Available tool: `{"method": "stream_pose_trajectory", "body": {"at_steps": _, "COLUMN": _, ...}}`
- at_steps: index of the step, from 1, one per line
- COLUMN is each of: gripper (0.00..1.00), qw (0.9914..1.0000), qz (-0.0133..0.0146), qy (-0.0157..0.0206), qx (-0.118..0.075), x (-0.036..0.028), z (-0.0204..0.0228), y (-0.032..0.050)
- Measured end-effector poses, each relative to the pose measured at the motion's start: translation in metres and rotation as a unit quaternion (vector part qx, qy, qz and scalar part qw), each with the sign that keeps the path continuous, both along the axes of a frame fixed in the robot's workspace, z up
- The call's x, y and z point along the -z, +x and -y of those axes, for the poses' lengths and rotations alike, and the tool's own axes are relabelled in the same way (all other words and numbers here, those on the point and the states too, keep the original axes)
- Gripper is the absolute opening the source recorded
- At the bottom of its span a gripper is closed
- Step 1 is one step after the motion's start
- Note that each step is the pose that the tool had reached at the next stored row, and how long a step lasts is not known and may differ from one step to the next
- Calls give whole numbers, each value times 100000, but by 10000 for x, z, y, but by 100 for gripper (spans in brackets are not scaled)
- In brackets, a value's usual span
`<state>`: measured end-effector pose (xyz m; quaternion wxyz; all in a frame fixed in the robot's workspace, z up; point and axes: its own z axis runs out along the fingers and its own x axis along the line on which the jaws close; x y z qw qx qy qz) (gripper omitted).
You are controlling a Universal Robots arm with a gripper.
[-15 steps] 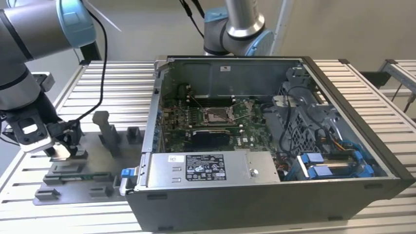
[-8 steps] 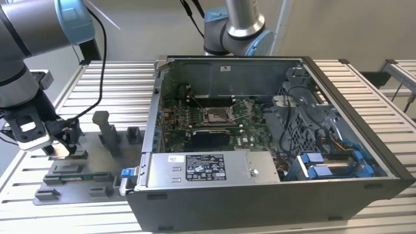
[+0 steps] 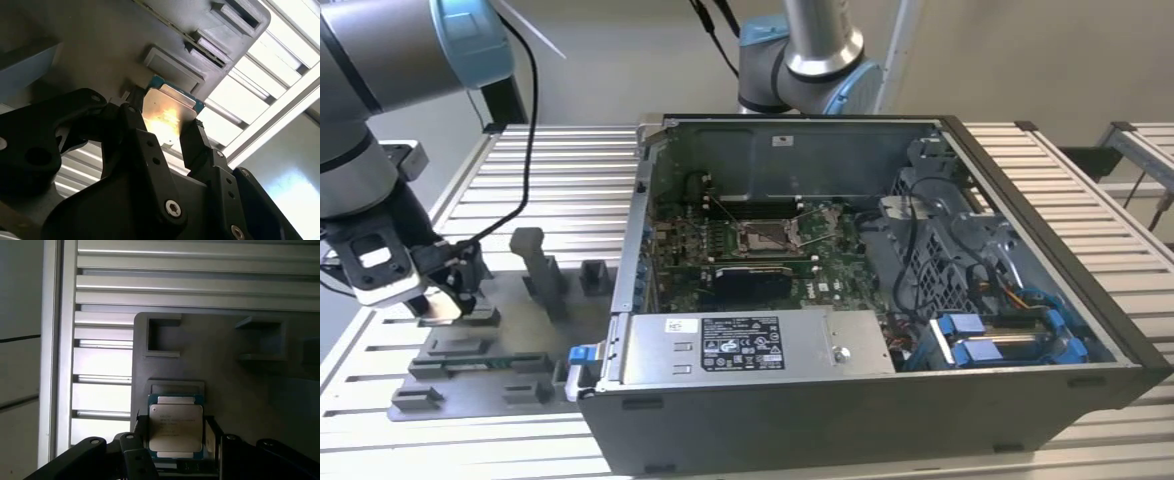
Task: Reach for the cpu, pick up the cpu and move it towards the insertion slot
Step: 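Pick up the cpu and move it towards the insertion slot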
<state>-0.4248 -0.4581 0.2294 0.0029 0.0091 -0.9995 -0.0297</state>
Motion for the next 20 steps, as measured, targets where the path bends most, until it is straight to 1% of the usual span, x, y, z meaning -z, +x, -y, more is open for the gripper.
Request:
{"method": "stream_pose_trajectory", "body": {"at_steps": 13, "gripper": 0, "qw": 100000, "qz": -12, "qy": -5, "qx": -2, "x": -71, "z": 0, "y": -2}}
{"method": "stream_pose_trajectory", "body": {"at_steps": 20, "gripper": 0, "qw": 100000, "qz": 0, "qy": 2, "qx": 4, "x": -159, "z": 0, "y": -1}}
